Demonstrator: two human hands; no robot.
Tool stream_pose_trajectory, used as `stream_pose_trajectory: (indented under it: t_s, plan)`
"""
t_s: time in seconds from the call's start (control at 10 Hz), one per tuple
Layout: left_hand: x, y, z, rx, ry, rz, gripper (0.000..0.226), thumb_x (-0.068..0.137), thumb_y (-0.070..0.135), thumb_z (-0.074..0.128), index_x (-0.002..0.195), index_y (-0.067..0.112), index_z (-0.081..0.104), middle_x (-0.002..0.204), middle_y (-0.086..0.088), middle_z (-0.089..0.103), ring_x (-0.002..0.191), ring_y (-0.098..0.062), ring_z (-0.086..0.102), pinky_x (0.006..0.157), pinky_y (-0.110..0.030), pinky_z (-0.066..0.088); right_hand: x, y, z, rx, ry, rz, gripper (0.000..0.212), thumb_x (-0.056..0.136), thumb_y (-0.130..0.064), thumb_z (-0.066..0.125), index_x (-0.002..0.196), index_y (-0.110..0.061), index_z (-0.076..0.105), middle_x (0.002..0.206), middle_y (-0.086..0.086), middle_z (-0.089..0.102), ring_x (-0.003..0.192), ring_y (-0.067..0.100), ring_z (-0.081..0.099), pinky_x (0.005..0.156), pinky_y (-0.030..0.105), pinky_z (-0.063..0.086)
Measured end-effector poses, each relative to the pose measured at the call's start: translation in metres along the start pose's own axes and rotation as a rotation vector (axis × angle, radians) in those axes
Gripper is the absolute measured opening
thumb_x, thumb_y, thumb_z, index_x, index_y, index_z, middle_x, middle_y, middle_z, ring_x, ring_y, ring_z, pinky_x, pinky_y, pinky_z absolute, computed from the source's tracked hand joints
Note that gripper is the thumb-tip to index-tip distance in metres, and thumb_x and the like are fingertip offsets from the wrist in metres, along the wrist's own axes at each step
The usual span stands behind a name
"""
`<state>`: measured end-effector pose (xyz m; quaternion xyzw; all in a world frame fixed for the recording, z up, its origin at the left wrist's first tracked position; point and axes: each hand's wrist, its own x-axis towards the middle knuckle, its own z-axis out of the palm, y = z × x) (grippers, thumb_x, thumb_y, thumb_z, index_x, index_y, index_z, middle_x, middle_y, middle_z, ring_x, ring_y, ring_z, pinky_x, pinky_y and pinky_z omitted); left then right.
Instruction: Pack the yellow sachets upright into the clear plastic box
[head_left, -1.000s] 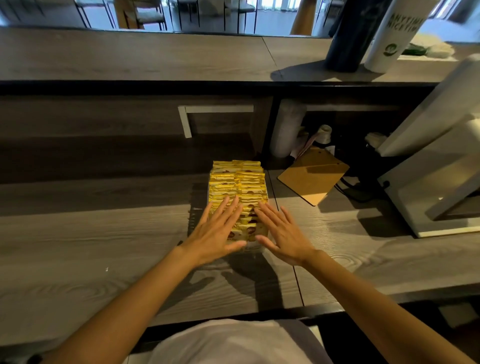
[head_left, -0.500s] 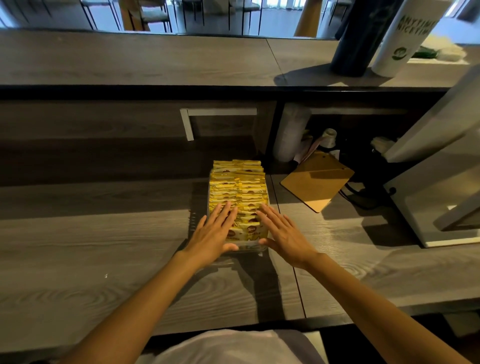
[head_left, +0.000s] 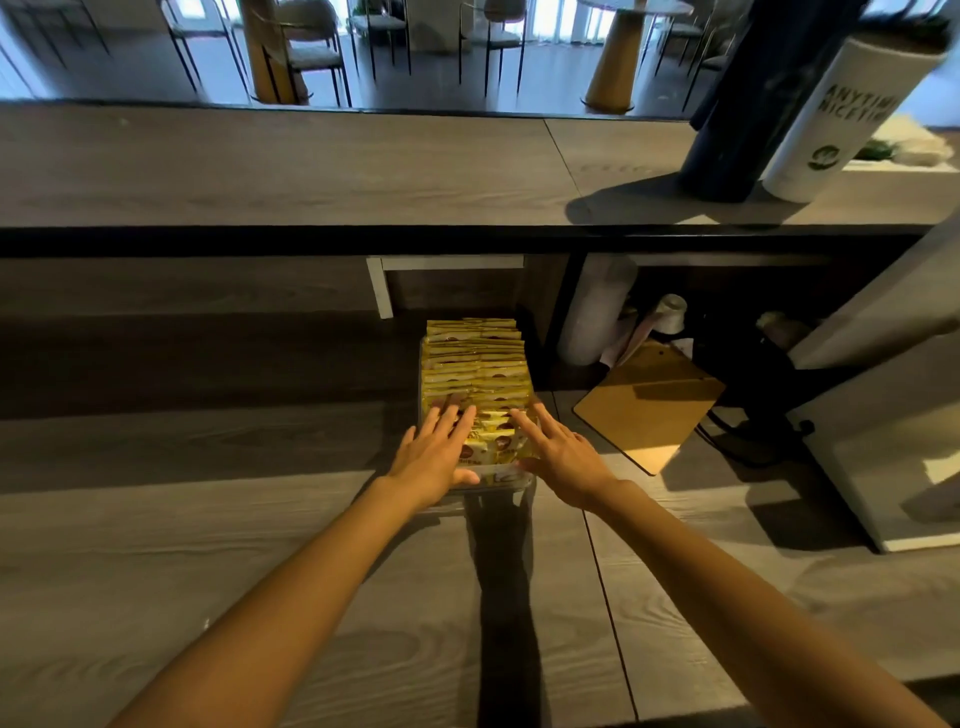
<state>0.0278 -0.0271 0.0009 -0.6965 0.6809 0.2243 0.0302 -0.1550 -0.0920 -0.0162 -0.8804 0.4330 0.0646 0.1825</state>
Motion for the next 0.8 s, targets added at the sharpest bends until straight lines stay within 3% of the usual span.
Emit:
stream_pose_trajectory:
  t_s: [0.1,0.3,0.6,0.7,0.8]
  plan:
    - [0.012,-0.005,-0.005,-0.01,0.025,0.009,0.083,0.09,0.04,0.054,0.15,0.018,0.002,0.158,-0.008,0.006,0.146,-0.028,0.004,0.117,-0.049,0.015,0.014,-0.001,-0.006,-0.01,0.006,0.018,0.07,0.094,-0.032,0.05,0.15,-0.025,0.007,0.159,0.008,0.006,0.142,0.032,0.026,0.11,0.048,0.035]
    - [0.028,-0.01,-0.018,-0.022,0.008,-0.009,0.072,0.09,0.039,0.055,0.148,0.018,0.017,0.15,-0.011,0.031,0.138,-0.029,0.028,0.109,-0.044,0.028,0.031,-0.004,-0.02,-0.053,-0.027,0.062,0.054,0.096,-0.033,0.045,0.143,-0.019,0.023,0.15,0.013,0.028,0.13,0.034,0.042,0.1,0.045,0.043]
    - [0.029,-0.008,-0.023,-0.019,-0.009,-0.047,0.073,0.089,0.038,0.057,0.147,0.017,0.019,0.147,-0.013,0.034,0.136,-0.031,0.03,0.109,-0.045,0.028,0.03,-0.011,-0.028,-0.01,-0.037,0.09,0.054,0.097,-0.034,0.044,0.144,-0.018,0.022,0.148,0.014,0.032,0.128,0.035,0.043,0.098,0.046,0.043]
    - [0.025,-0.007,-0.024,-0.116,-0.048,-0.038,0.077,0.089,0.033,0.058,0.149,0.018,0.01,0.152,-0.012,0.021,0.141,-0.032,0.018,0.114,-0.05,0.018,0.023,-0.012,-0.029,0.037,-0.009,0.104,0.062,0.097,-0.034,0.043,0.148,-0.018,0.012,0.152,0.012,0.026,0.133,0.034,0.038,0.105,0.049,0.038]
    - [0.016,-0.007,-0.039,-0.175,0.039,-0.055,0.073,0.091,0.03,0.054,0.149,0.019,0.011,0.154,-0.009,0.018,0.144,-0.03,0.011,0.116,-0.05,0.012,0.012,-0.014,-0.038,-0.008,-0.012,0.085,0.063,0.097,-0.033,0.043,0.149,-0.018,0.012,0.158,0.01,0.011,0.143,0.032,0.022,0.113,0.05,0.029]
